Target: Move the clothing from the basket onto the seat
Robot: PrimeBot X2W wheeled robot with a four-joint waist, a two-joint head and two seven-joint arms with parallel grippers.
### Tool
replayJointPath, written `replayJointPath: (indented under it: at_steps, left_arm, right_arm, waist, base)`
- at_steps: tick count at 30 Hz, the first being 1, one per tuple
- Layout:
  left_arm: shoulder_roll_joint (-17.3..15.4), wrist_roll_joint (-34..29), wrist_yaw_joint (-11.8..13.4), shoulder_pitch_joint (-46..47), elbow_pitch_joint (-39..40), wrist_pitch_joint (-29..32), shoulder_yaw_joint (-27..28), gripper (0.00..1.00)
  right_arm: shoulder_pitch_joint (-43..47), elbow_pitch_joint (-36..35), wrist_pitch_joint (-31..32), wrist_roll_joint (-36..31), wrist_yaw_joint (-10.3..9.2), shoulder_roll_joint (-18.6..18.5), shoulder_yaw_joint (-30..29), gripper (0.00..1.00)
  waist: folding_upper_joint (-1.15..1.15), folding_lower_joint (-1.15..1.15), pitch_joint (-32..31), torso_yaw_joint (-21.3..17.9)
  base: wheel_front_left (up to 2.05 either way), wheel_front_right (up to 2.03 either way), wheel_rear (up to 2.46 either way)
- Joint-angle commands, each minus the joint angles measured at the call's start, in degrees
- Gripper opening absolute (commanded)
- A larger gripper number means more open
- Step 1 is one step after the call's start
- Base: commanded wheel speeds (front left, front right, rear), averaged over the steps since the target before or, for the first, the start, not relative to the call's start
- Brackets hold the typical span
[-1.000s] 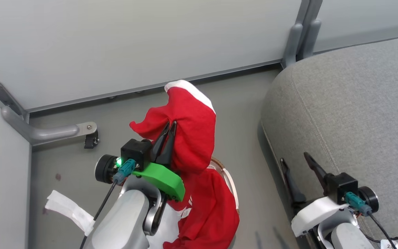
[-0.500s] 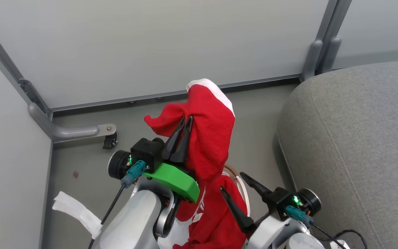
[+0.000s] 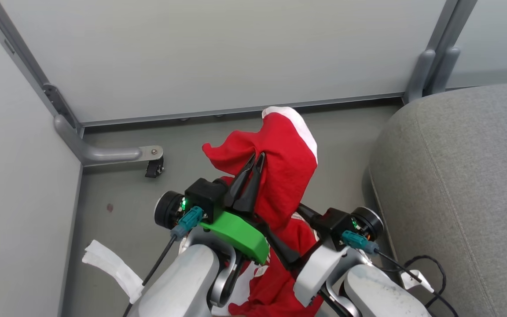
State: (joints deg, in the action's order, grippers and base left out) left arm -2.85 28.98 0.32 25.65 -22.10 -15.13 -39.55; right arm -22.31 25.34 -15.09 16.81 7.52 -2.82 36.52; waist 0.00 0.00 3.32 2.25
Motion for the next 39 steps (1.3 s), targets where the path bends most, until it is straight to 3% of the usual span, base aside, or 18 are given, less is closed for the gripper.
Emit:
replayJointPath:
  at_steps: [1,2,12,24,26,32,39]
  left_arm:
    - [-0.11,0.66,0.24,1.2,0.25,-0.03,-0.39,0.0]
    - [-0.12,1.06,0.29,1.31,0.2,-0.03,-0.6,0.0]
    - [-0.12,2.29,1.15,1.86,0.01,-0.05,0.02,0.0]
    - [-0.23,0.2,1.46,-0.59,-0.32,-0.32,3.59,0.0]
    - [-0.25,0.54,1.29,-1.09,-0.81,-0.31,4.06,1.0]
    - [-0.59,-2.36,0.77,-2.6,-1.54,0.0,6.08,1.0]
    - [-1.1,-5.16,-0.54,-4.85,-0.91,0.0,9.58,1.0]
  right_arm:
    - [-0.71,0.69,-0.11,1.03,-0.05,-0.24,0.76,0.49]
    - [-1.18,1.11,-0.11,1.33,-0.06,-0.23,1.33,0.0]
    - [0.37,6.8,-0.06,2.53,-0.06,-0.29,0.71,0.0]
    - [5.04,4.29,-0.01,-1.46,-0.08,-0.52,-11.08,0.0]
    - [5.42,1.21,-0.04,-2.12,-0.08,-0.45,-13.14,0.0]
    - [7.32,-8.86,-0.09,-3.1,-0.07,-0.21,-18.35,0.0]
    - [9.14,-14.4,-0.11,-2.68,-0.06,-0.22,-22.28,0.0]
  waist:
    - [0.0,0.0,0.37,0.55]
    - [0.0,0.0,0.44,0.75]
    - [0.0,0.0,0.43,1.17]
    - [0.0,0.0,0.61,-1.12]
    - [0.0,0.0,0.69,-1.78]
    - [0.0,0.0,1.24,-5.82]
    - [0.0,0.0,2.43,-14.55]
  base:
    - [0.0,0.0,0.0]
    - [0.0,0.0,0.0]
    - [0.0,0.0,0.0]
    - [0.0,0.0,0.0]
    - [0.0,0.0,0.0]
    - [0.0,0.0,0.0]
    - [0.0,0.0,0.0]
